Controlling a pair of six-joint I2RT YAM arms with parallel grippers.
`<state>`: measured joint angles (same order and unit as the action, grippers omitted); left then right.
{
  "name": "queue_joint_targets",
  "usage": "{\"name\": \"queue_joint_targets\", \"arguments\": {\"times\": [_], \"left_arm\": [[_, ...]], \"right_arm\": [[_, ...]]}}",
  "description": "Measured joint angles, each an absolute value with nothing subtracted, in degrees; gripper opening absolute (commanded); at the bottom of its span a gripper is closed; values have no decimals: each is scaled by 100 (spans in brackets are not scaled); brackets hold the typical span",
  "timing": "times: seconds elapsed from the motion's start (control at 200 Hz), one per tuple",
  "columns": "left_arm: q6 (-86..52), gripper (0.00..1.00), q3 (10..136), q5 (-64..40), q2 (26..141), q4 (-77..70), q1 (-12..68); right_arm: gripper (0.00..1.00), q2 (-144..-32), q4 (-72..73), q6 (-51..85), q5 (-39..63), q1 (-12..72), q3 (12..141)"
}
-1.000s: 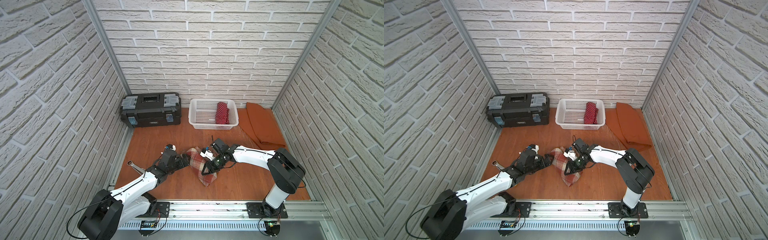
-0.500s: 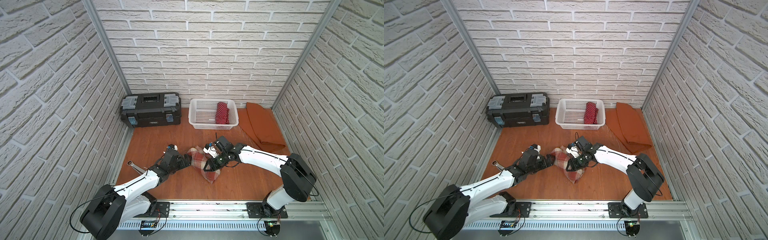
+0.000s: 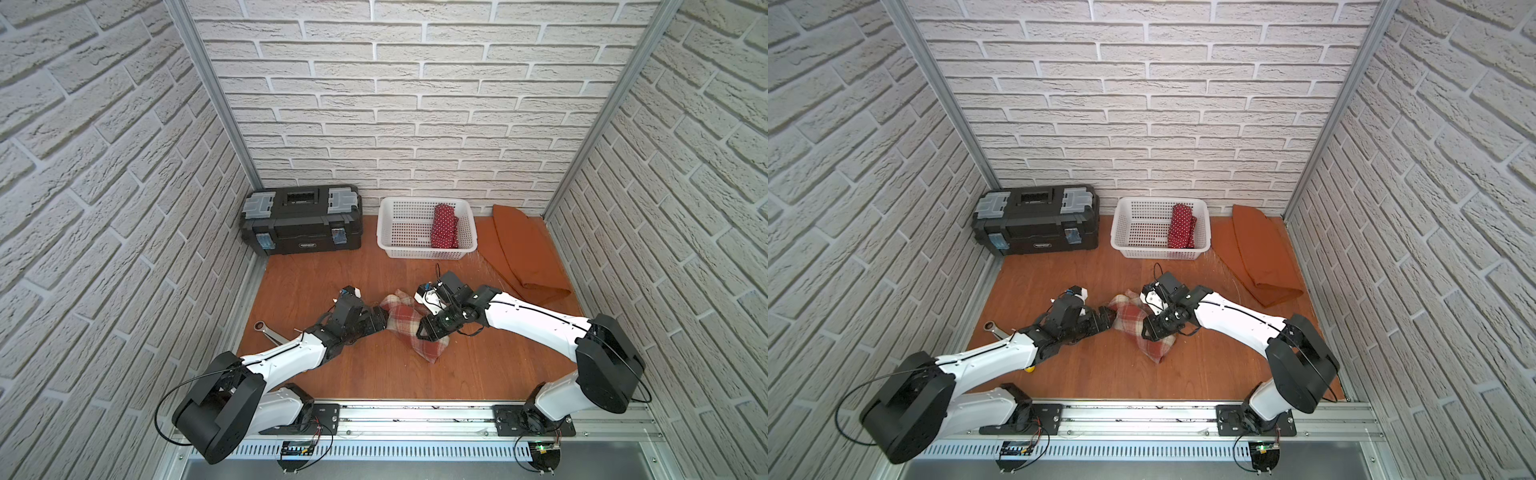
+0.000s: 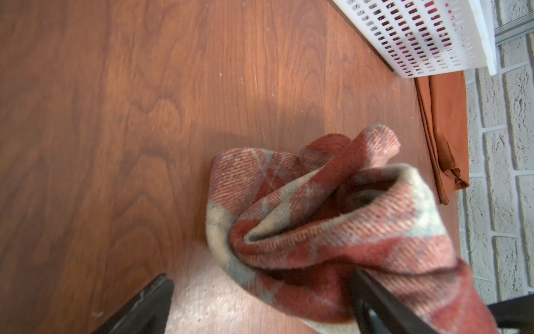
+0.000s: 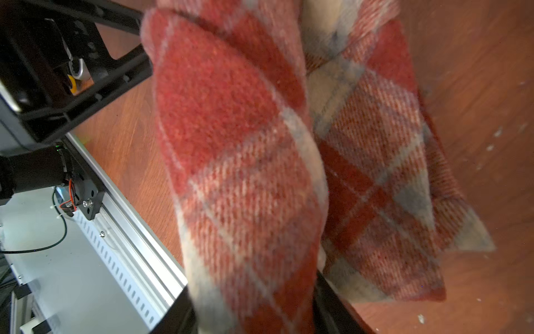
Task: Roll up the skirts
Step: Roll the skirt at the center of the board.
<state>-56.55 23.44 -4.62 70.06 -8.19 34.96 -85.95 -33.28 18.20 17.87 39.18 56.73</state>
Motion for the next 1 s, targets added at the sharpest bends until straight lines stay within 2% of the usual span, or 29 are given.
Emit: {"name": "queue_joint_targets", "arguments": {"times": [0.16, 0.45, 1.0], "left_arm": [[-5631, 98, 2438, -504, 7194, -869, 3518], [-5614, 98, 2580, -532, 7404, -941, 3583], [-5524, 98, 2823, -613, 7867, -1131, 3603]], "right_arm": [[51, -8420, -3371, 1688, 1496, 3911, 5673], [46, -8757, -3166, 1603, 1332, 3774, 5684], [47, -8917, -3100, 1299, 1100, 3382, 5859]]}}
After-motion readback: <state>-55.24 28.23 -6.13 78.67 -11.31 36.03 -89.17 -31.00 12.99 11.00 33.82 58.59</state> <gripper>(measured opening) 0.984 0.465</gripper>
